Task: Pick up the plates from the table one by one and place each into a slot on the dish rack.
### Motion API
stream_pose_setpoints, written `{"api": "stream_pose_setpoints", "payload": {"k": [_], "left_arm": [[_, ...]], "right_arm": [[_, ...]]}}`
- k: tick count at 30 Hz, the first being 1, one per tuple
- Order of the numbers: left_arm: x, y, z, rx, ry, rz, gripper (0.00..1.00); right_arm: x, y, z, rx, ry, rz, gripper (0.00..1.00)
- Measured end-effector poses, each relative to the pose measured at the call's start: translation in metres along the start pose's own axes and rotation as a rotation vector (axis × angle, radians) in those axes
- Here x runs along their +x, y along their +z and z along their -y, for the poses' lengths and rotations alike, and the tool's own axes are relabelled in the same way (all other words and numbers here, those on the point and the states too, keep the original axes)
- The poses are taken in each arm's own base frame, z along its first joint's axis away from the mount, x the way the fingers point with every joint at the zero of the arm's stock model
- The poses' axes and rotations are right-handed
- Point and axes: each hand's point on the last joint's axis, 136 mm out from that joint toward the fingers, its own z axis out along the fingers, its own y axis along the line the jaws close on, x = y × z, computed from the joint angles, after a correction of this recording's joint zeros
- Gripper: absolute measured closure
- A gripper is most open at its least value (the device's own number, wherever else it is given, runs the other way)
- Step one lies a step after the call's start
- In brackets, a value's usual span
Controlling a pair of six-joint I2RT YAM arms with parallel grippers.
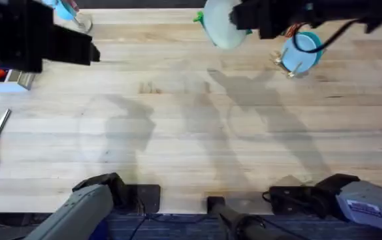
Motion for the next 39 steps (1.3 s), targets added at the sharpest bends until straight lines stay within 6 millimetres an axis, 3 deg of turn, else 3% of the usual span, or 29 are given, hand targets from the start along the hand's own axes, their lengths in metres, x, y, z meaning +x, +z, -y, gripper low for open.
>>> {"api": "stream_pose_setpoints", "payload": {"k": [9,10,15,16,17,33,39], "left_arm": [[0.005,-0.012,0.003,-0.046,0.012,0.030,0.960],[0.005,-0.012,0.003,-0.048,0.012,0.027,0.920],[0.006,-0.012,0.002,-0.051,0.008,0.025,0.140],[0.006,-0.012,0.002,-0.051,0.003,0.024,0.049],[0.006,-0.012,0.002,-0.052,0.003,0.023,0.019],[0.018,-0.012,0.008,-0.030,-0.022,-0.024,0.007],[0.024,-0.012,0.011,-0.019,-0.034,-0.048,0.007]], "right_arm": [[-0.004,-0.054,0.022,0.204,-0.140,0.026,0.973],[-0.005,-0.058,0.023,0.214,-0.148,0.029,0.973],[-0.005,-0.066,0.026,0.245,-0.168,0.029,0.972],[-0.004,-0.066,0.027,0.246,-0.170,0.024,0.973],[-0.003,-0.066,0.027,0.246,-0.172,0.020,0.973],[-0.002,-0.066,0.029,0.257,-0.187,0.015,0.973],[0.008,-0.072,0.049,0.300,-0.185,-0.027,0.973]]}}
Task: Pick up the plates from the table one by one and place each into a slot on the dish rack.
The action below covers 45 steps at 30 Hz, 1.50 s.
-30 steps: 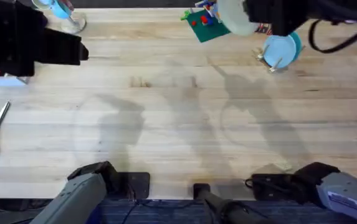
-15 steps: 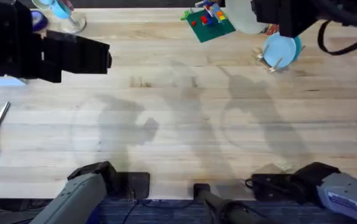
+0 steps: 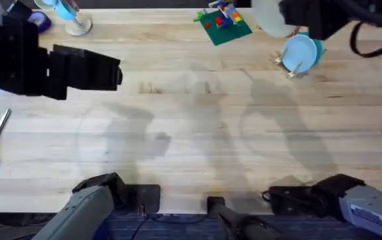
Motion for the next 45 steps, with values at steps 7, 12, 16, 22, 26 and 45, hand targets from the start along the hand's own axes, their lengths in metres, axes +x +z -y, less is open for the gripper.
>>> {"api": "stream_pose_setpoints", "payload": {"k": [7,12,16,22,26,45], "left_arm": [[0.000,0.000,0.000,0.000,0.000,-0.001,0.007],[0.000,0.000,0.000,0.000,-0.001,-0.001,0.007],[0.000,0.000,0.000,0.000,0.000,-0.001,0.007],[0.000,0.000,0.000,0.000,0.000,-0.001,0.007],[0.000,0.000,0.000,0.000,0.000,-0.001,0.007],[0.000,0.000,0.000,0.000,0.000,-0.001,0.007]], "right_arm": [[0.024,-0.006,0.041,0.087,-0.012,-0.076,0.973],[0.040,-0.011,0.066,0.096,0.025,-0.096,0.973],[0.053,-0.018,0.089,0.112,0.074,-0.096,0.973],[0.074,-0.032,0.125,0.187,0.080,-0.118,0.973],[0.078,-0.040,0.145,0.232,0.082,-0.101,0.973],[0.104,0.005,0.207,0.246,0.117,-0.079,0.974]]}}
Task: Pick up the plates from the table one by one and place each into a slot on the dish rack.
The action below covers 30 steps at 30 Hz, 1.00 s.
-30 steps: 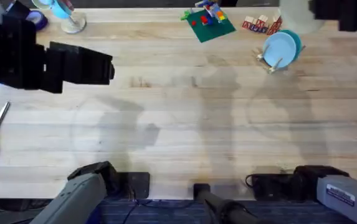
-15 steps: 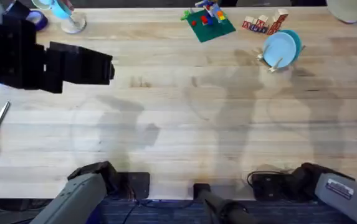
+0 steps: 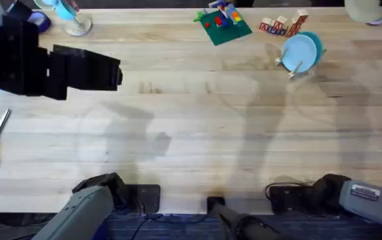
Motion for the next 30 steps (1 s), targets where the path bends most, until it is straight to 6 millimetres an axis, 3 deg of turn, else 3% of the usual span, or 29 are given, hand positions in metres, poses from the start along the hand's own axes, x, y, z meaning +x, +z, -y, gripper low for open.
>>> {"api": "stream_pose_setpoints", "payload": {"k": [30], "left_arm": [[0.000,0.000,0.000,0.000,0.000,0.000,0.007]], "right_arm": [[0.023,0.019,0.004,-0.033,0.029,-0.057,0.975]]}}
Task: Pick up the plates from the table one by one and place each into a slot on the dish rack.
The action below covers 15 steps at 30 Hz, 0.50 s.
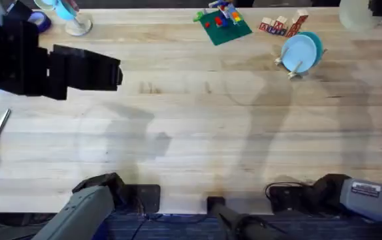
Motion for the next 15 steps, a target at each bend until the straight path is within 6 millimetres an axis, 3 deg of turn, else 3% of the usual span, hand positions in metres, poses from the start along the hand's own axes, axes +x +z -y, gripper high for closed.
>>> {"api": "stream_pose_setpoints", "payload": {"k": [11,15], "left_arm": [[0.000,0.000,0.000,0.000,0.000,0.000,0.008],[0.000,0.000,0.000,0.000,0.000,0.000,0.008]], "right_arm": [[0.005,0.013,-0.002,-0.019,0.024,-0.016,0.973],[0.008,0.019,-0.011,-0.048,0.044,-0.033,0.973]]}}
